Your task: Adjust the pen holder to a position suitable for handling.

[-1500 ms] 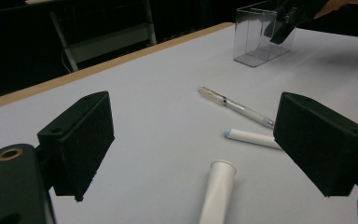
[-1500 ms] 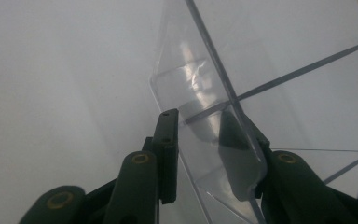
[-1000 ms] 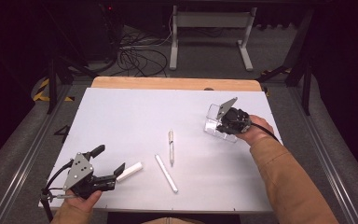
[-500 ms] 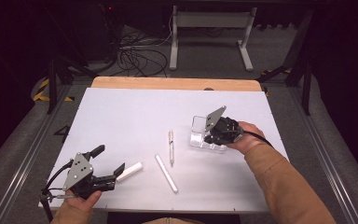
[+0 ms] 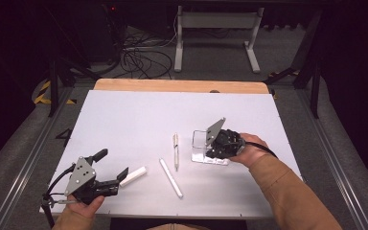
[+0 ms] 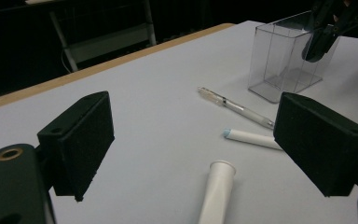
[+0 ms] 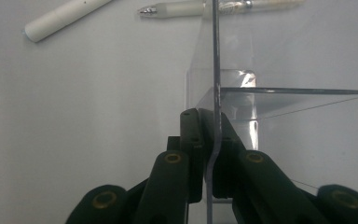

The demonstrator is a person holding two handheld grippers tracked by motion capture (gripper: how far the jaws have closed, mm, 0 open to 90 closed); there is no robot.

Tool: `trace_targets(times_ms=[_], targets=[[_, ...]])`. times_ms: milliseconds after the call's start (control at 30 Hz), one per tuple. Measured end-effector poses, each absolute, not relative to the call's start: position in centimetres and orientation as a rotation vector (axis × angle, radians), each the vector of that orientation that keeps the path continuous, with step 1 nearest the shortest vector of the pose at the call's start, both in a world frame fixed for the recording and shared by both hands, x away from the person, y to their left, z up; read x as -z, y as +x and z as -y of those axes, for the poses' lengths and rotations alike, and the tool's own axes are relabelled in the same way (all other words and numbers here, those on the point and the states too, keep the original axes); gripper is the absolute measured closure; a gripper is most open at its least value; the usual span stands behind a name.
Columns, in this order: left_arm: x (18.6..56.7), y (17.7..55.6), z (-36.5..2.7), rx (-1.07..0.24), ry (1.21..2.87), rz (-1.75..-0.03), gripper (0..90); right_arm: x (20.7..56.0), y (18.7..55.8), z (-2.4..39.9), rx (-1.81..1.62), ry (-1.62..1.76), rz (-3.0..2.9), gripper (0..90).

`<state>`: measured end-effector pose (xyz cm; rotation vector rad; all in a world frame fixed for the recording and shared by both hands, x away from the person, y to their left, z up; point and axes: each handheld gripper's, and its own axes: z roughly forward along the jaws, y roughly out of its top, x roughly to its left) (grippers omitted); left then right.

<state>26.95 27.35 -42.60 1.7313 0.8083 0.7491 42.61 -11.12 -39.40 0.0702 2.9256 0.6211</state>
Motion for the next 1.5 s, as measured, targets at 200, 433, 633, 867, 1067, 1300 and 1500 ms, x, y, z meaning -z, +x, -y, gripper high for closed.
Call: trace_targets(times_ms=[200, 433, 633, 867, 1067, 1300, 1500], targets=[[42.6, 26.9, -27.3, -0.749, 1.732, -0.807, 13.1, 39.4, 42.4, 11.2, -0.625, 0.048, -2.938, 86.6], [42.6, 26.9, -27.3, -0.747, 1.733, -0.808, 13.1, 39.4, 42.2, 11.4, -0.633, 0.018, -2.938, 86.6], [42.6, 27.0, -27.4, -0.751, 1.740, -0.804, 13.1, 39.4, 42.1, 11.5, -0.648, -0.012, -2.946, 86.7], [42.6, 27.1, -27.2, -0.747, 1.744, -0.802, 13.1, 39.4, 42.0, 11.6, -0.653, -0.032, -2.946, 85.8], [42.6, 27.2, -27.2, -0.744, 1.743, -0.803, 13.1, 38.7, 41.9, 12.2, -0.746, 0.009, -2.928, 62.7], [42.5, 27.5, -27.3, -0.738, 1.742, -0.805, 13.0, 37.3, 40.9, 13.6, -0.941, 0.144, -2.789, 34.6], [42.5, 27.6, -27.2, -0.737, 1.742, -0.808, 12.9, 36.6, 40.0, 14.5, -1.074, 0.240, -2.666, 25.5]])
